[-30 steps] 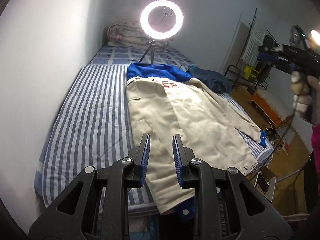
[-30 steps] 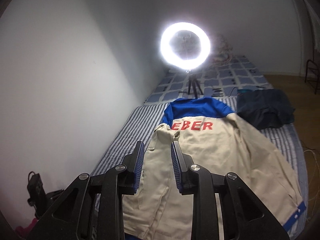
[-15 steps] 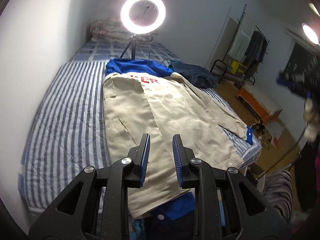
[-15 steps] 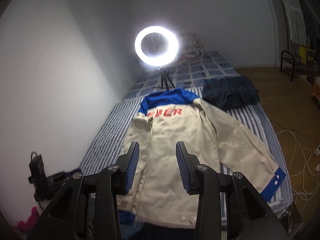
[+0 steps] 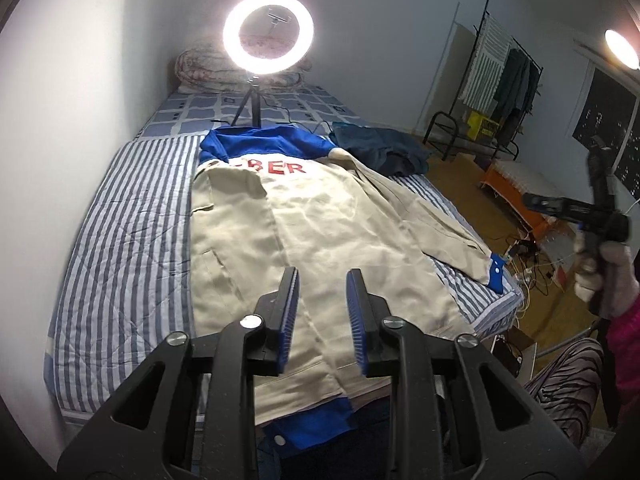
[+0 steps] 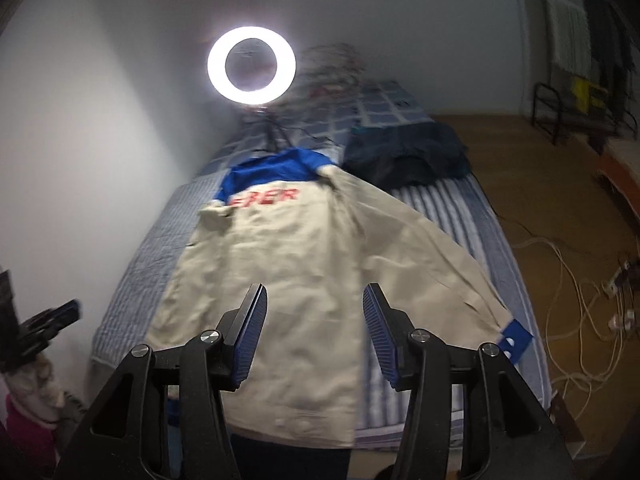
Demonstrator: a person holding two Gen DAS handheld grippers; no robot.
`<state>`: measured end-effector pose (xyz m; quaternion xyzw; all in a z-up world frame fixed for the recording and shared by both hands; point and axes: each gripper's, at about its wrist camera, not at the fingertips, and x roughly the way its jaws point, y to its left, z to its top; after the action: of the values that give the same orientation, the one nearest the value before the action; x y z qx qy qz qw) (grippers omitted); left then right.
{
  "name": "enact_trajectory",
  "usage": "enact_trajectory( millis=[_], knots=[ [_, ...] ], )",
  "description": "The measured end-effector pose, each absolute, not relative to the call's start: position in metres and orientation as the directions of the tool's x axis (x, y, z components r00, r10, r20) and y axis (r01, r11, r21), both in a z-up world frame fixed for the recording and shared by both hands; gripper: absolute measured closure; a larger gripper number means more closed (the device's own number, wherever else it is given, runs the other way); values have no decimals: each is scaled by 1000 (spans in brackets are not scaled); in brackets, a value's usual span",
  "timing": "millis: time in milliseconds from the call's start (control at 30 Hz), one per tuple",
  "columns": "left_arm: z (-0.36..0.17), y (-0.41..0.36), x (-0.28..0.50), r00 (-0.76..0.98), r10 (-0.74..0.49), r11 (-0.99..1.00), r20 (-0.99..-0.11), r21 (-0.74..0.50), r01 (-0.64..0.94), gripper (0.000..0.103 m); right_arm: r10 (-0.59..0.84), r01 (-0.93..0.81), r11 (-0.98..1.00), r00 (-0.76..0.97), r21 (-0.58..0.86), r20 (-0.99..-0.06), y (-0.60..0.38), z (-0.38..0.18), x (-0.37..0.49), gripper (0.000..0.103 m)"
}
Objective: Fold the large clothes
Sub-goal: 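Move the right tool to the blue cuff and grasp it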
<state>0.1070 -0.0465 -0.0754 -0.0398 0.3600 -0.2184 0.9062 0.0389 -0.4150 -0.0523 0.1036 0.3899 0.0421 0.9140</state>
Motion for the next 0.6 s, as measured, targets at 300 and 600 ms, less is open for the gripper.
enact_trajectory(
  millis=[300, 600],
  knots=[
    [-103, -94, 146, 566, -437, 882, -699, -209, 423, 63, 6, 238, 956, 572, 173, -820, -525, -146, 60, 54],
    [-148, -147, 180, 470, -444, 852, -763, -197, 486, 63, 71, 324, 905, 525, 277, -848, -619, -188, 54, 54]
  ],
)
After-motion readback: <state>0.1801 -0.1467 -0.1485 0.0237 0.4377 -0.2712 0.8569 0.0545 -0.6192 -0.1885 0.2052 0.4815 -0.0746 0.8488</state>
